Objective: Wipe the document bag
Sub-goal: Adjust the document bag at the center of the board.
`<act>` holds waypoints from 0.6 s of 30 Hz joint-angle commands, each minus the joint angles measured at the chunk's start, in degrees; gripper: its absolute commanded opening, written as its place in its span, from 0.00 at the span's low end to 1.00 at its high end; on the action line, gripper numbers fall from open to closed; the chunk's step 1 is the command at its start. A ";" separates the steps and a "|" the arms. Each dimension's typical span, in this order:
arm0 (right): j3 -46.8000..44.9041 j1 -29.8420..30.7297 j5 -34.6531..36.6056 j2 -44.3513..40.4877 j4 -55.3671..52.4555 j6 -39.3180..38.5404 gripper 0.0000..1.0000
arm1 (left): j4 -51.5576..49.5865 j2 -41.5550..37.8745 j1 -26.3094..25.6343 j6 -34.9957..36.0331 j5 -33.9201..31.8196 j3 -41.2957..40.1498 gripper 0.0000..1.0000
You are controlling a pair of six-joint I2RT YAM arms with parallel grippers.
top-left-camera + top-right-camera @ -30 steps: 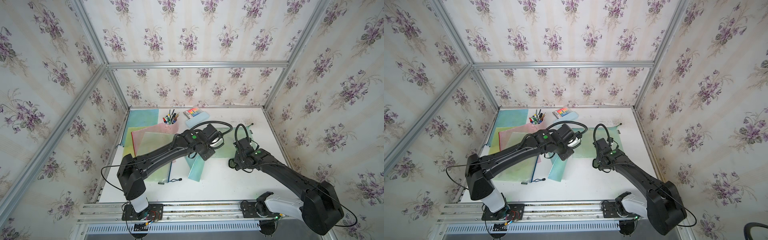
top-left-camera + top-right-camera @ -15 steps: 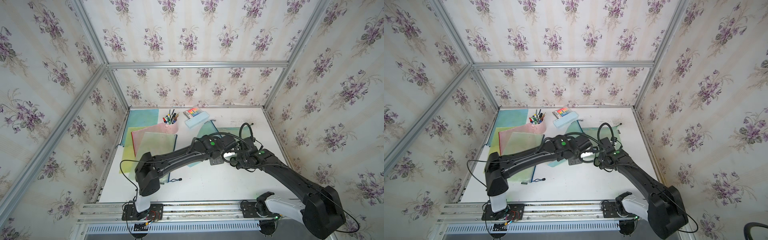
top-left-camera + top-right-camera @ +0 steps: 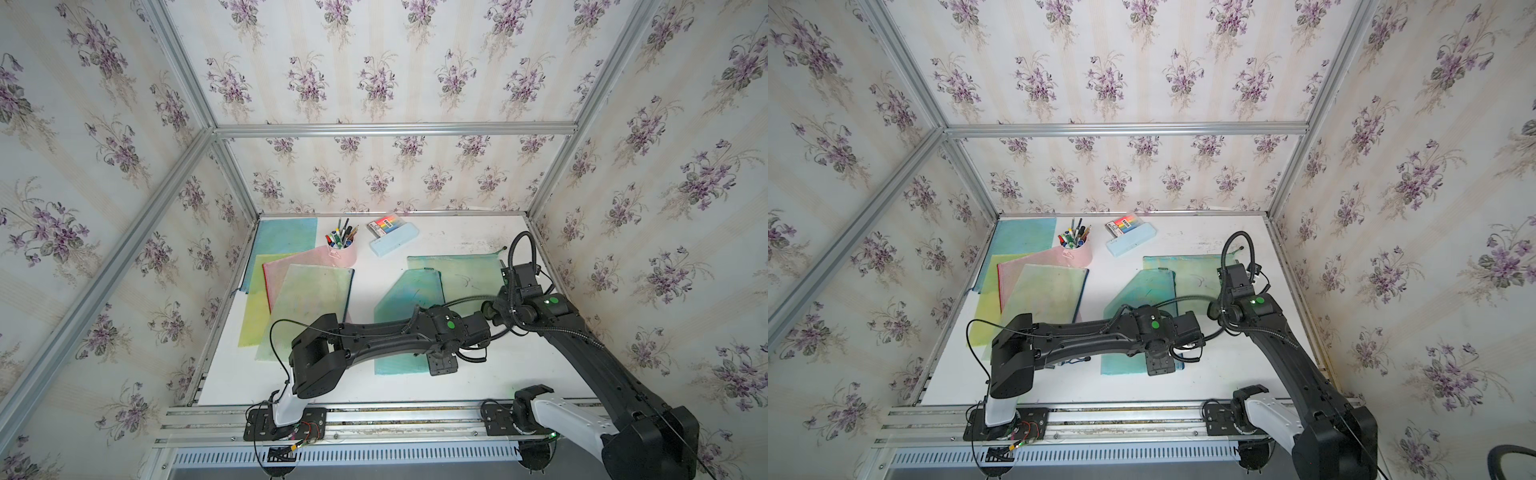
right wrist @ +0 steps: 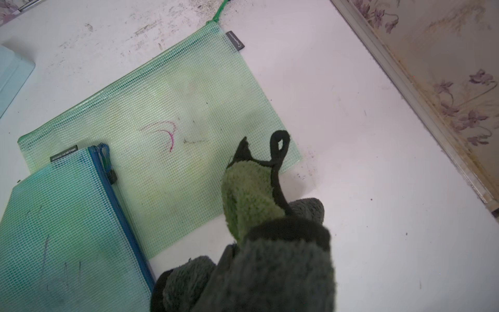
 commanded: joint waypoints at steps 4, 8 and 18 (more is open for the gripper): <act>2.68 -0.33 -6.24 3.91 3.75 -3.26 0.24 | 2.98 -7.56 5.41 -9.10 9.66 -4.67 0.90; 3.06 2.62 -10.34 6.50 7.20 -3.17 0.23 | 9.27 -15.22 16.35 -16.91 19.99 -13.70 0.90; 14.18 25.24 -9.53 23.22 11.13 0.94 0.23 | 19.07 -23.13 42.87 -28.79 34.17 -31.12 0.90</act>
